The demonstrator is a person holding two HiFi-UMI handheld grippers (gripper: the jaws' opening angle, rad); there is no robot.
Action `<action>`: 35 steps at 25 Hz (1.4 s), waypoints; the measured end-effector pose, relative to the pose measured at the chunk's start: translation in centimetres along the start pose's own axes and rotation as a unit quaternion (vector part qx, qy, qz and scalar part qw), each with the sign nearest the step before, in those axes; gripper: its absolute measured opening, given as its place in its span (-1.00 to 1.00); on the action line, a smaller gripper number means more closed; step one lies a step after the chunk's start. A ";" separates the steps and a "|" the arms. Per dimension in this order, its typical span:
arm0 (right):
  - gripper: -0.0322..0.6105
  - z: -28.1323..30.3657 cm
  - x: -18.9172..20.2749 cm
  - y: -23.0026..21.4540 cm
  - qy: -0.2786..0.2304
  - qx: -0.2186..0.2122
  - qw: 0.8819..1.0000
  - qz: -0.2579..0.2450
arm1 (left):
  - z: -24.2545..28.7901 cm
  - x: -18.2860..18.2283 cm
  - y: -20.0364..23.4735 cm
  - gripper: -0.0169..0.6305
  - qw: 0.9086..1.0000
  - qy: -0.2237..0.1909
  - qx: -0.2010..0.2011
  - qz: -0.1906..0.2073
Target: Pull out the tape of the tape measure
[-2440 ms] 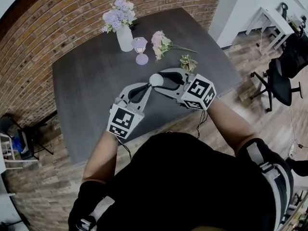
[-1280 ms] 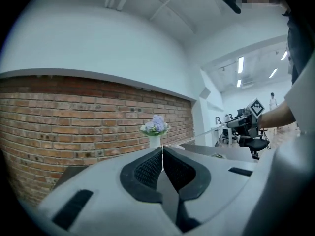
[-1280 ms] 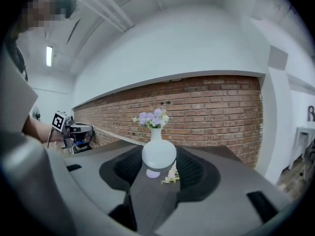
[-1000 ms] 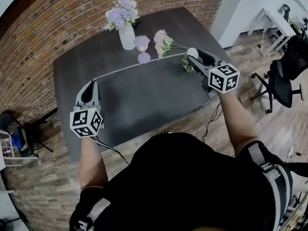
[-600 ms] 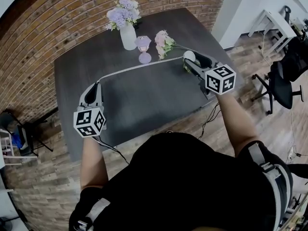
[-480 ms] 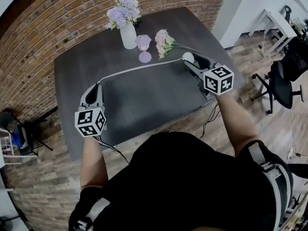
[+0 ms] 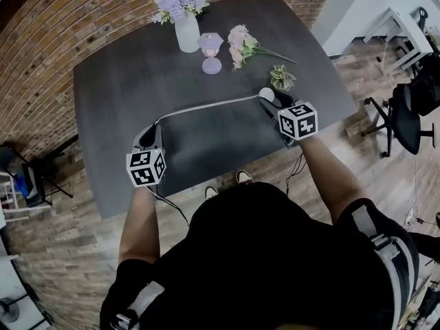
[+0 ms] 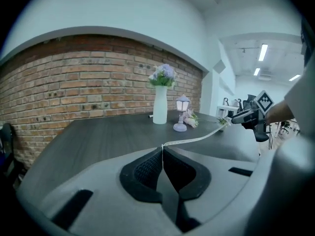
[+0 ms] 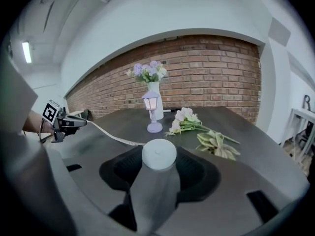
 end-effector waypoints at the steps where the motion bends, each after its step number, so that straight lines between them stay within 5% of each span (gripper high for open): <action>1: -0.24 0.3 1.1 0.0 0.010 0.004 1.000 0.002 | 0.2 0.8 -0.1 -0.91 1.000 0.007 -0.004 -0.004; 8: -0.24 1.8 6.2 -0.9 0.058 0.048 0.997 0.006 | 1.0 4.7 -0.4 -0.91 0.999 0.046 -0.029 0.003; 18: -0.23 3.3 7.5 0.1 0.102 0.030 0.993 -0.057 | 2.1 6.8 0.0 -0.91 0.995 0.074 -0.064 0.015; 24: -0.12 2.7 8.1 -0.2 0.129 0.040 0.991 -0.020 | 1.1 6.6 0.8 -0.90 0.993 0.077 -0.086 0.000; 30: -0.06 1.3 3.0 -1.5 0.033 0.065 0.997 0.017 | -0.9 1.8 4.2 -0.88 0.991 0.002 -0.136 -0.007; 35: -0.67 -0.1 -5.4 -2.1 -0.104 0.113 0.988 0.009 | -1.8 -6.4 5.2 -0.92 0.984 -0.130 -0.122 0.004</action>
Point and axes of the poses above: the fingertips, and each gripper's own axes: z forward along the fingers, y to its left, x out of its underside, the point moved 7 cm from there along -z, backward along the fingers, and after that the axes turned 12 degrees about -y, right-handed, at the moved point
